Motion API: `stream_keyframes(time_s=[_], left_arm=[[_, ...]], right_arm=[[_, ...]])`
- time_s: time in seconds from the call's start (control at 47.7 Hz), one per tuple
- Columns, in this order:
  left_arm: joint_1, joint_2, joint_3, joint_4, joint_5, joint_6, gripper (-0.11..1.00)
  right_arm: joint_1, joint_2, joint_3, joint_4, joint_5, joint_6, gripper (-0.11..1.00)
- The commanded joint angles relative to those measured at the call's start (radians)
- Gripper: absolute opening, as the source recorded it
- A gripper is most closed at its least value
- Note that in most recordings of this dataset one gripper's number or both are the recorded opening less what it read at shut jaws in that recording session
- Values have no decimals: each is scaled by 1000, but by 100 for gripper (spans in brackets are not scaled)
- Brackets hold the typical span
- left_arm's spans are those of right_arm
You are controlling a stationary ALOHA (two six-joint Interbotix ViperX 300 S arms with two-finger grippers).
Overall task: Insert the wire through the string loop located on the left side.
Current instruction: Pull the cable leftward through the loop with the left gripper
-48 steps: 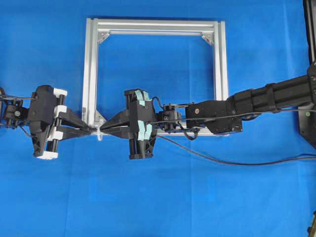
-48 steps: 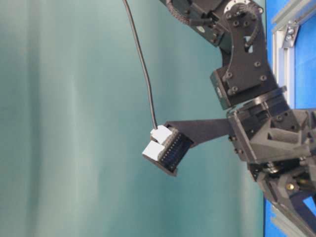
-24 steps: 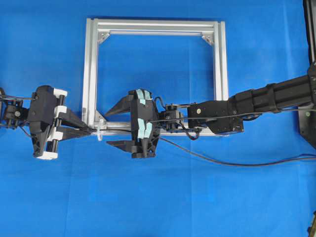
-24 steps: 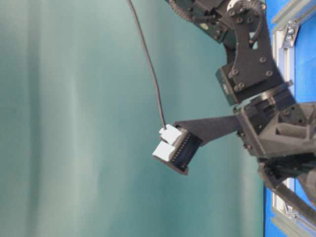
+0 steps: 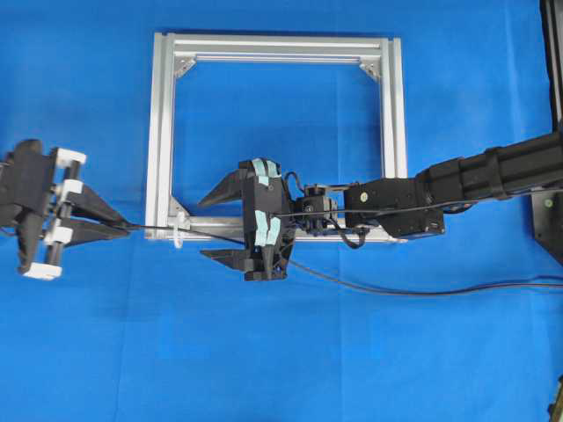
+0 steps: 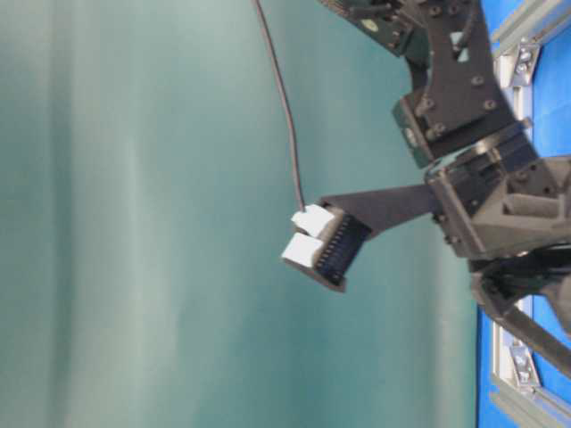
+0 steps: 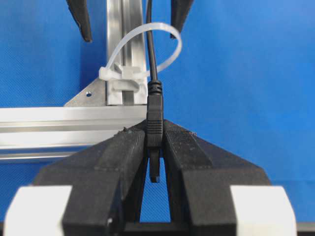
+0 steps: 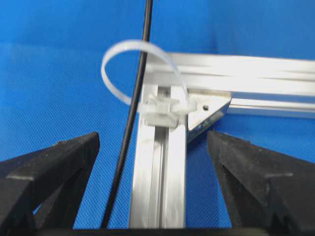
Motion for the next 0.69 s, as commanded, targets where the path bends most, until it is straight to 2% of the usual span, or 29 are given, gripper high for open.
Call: stream_keyframes(time_s=[0.0, 0.21, 0.42, 0.546, 0.671], left_arm=[[-5, -106, 8, 2, 37, 0, 6], [-5, -430, 28, 2, 239, 8, 6], [-3, -784, -29, 8, 615, 14, 6], [5, -913, -72, 14, 782, 14, 6], [28, -982, -106, 18, 885, 15, 6]], right_arm=[[3, -49, -9, 3, -6, 2, 93], [3, -54, -11, 3, -6, 2, 93], [5, -58, -12, 3, -6, 2, 93], [6, -60, -12, 3, -6, 2, 93], [5, -61, -14, 3, -8, 2, 93]])
